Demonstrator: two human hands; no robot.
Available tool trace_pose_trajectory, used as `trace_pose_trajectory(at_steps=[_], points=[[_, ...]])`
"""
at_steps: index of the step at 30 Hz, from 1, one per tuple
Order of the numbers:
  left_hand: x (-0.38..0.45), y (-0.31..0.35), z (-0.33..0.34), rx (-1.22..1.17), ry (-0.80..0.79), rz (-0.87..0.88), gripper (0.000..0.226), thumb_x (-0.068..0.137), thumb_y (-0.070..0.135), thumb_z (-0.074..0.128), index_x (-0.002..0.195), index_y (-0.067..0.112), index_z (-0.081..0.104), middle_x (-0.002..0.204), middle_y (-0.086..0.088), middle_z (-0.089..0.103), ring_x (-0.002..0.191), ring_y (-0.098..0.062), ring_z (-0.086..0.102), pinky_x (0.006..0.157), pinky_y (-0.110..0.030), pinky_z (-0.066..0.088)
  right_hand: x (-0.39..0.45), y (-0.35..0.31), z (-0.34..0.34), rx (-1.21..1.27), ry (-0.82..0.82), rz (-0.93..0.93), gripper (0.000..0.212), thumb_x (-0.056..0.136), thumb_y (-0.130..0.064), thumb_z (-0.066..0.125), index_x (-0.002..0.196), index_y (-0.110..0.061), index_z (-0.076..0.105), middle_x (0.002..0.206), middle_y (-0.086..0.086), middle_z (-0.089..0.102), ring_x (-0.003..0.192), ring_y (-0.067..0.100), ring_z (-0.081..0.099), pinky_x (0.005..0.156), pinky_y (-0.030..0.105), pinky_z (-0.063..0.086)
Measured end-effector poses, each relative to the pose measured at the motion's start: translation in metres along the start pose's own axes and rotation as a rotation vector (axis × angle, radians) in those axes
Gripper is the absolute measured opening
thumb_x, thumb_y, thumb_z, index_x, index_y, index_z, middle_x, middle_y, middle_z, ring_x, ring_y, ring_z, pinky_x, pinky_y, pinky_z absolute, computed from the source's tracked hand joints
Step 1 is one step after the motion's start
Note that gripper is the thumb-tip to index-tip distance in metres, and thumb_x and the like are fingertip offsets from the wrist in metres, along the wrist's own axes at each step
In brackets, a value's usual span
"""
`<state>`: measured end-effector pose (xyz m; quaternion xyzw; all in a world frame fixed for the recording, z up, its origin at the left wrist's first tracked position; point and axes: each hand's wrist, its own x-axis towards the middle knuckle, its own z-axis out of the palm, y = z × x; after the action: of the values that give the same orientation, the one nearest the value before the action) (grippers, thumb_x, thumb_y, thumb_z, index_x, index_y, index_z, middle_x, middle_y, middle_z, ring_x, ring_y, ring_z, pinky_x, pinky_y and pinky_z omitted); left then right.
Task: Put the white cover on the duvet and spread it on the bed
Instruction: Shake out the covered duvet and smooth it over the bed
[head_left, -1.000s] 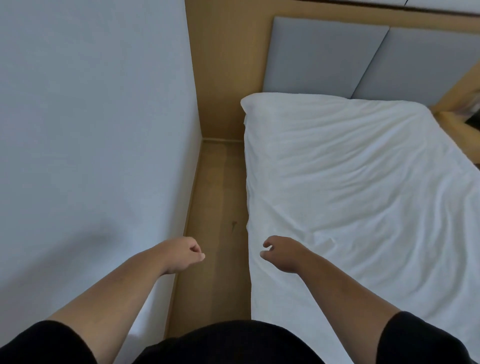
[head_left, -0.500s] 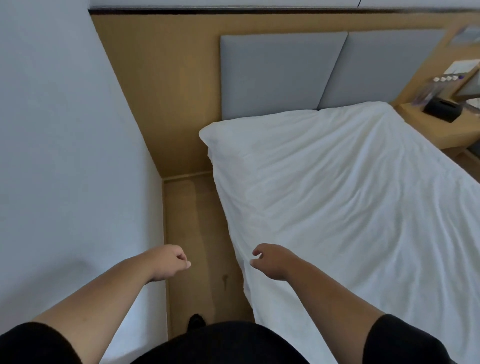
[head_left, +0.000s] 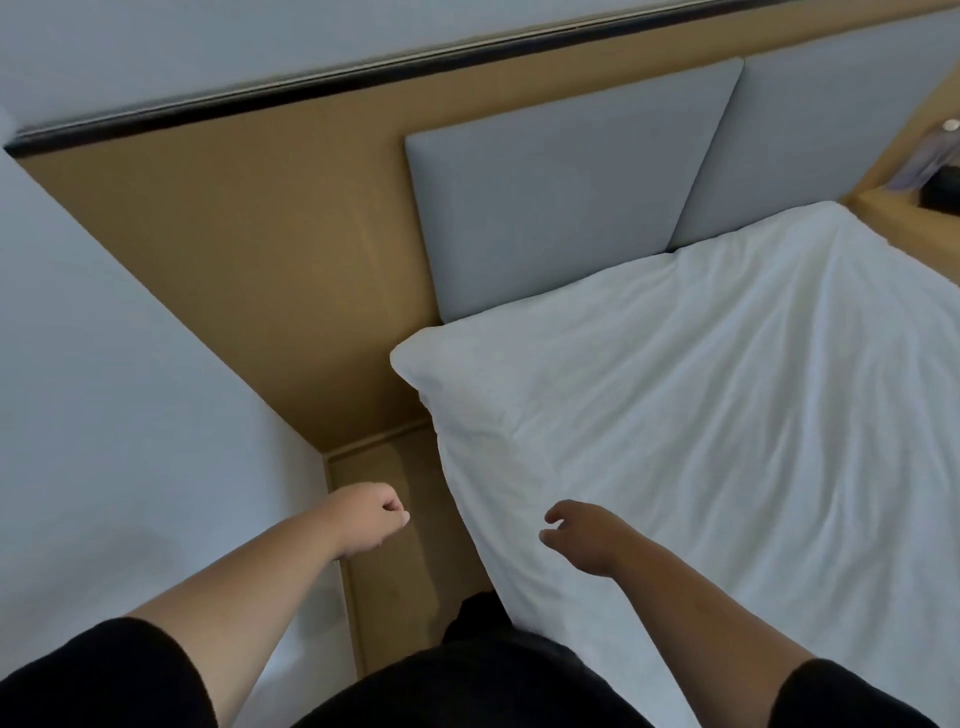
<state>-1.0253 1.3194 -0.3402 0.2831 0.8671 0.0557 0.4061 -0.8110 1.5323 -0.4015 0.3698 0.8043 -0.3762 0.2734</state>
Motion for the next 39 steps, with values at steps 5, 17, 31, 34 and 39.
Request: trace_pose_trajectory(at_steps=[5, 17, 31, 34, 39], points=[[0.081, -0.006, -0.076, -0.023, 0.047, -0.084, 0.024, 0.101, 0.038, 0.049, 0.094, 0.020, 0.062, 0.092, -0.002, 0.068, 0.086, -0.016, 0.066, 0.082, -0.032, 0.059, 0.093, -0.057, -0.075, -0.095, -0.060, -0.015, 0.048, 0.098, -0.047, 0.051, 0.140, -0.025, 0.053, 0.144, 0.001, 0.054, 0.129, 0.020, 0.051, 0.102, 0.031, 0.041], [0.362, 0.023, -0.143, 0.195, -0.113, 0.094, 0.057, 0.099, 0.045, 0.050, 0.148, 0.018, 0.037, 0.152, -0.002, 0.038, 0.135, -0.023, 0.044, 0.108, -0.038, 0.041, 0.261, -0.071, -0.117, 0.153, 0.020, 0.242, 0.053, 0.099, -0.040, 0.053, 0.147, -0.022, 0.043, 0.145, 0.005, 0.051, 0.128, 0.025, 0.053, 0.104, 0.035, 0.044], [0.546, 0.048, -0.142, 0.218, -0.259, 0.256, 0.040, 0.099, 0.038, 0.057, 0.118, 0.003, 0.061, 0.124, -0.018, 0.064, 0.113, -0.035, 0.059, 0.082, -0.029, 0.039, 0.360, -0.116, -0.075, 0.433, 0.154, 0.511, 0.083, 0.096, -0.038, 0.054, 0.158, -0.034, -0.002, 0.167, 0.001, -0.008, 0.147, 0.031, 0.027, 0.110, 0.047, 0.040], [0.532, 0.024, -0.187, 0.239, -0.225, 0.265, 0.028, 0.099, 0.032, 0.058, 0.106, 0.006, 0.064, 0.110, -0.015, 0.069, 0.101, -0.033, 0.062, 0.076, -0.031, 0.040, 0.359, -0.128, -0.087, 0.396, 0.204, 0.488, 0.080, 0.097, -0.042, 0.051, 0.158, -0.033, 0.000, 0.167, 0.004, 0.001, 0.142, 0.032, 0.037, 0.110, 0.045, 0.038], [0.529, -0.011, -0.208, 0.506, -0.210, 0.236, 0.032, 0.100, 0.034, 0.055, 0.080, 0.010, 0.049, 0.094, -0.019, 0.068, 0.091, -0.040, 0.063, 0.068, -0.036, 0.044, 0.368, -0.160, -0.102, 0.248, 0.206, 0.322, 0.069, 0.098, -0.046, 0.048, 0.157, -0.038, 0.014, 0.168, 0.004, 0.008, 0.152, 0.027, 0.015, 0.122, 0.049, 0.015]])
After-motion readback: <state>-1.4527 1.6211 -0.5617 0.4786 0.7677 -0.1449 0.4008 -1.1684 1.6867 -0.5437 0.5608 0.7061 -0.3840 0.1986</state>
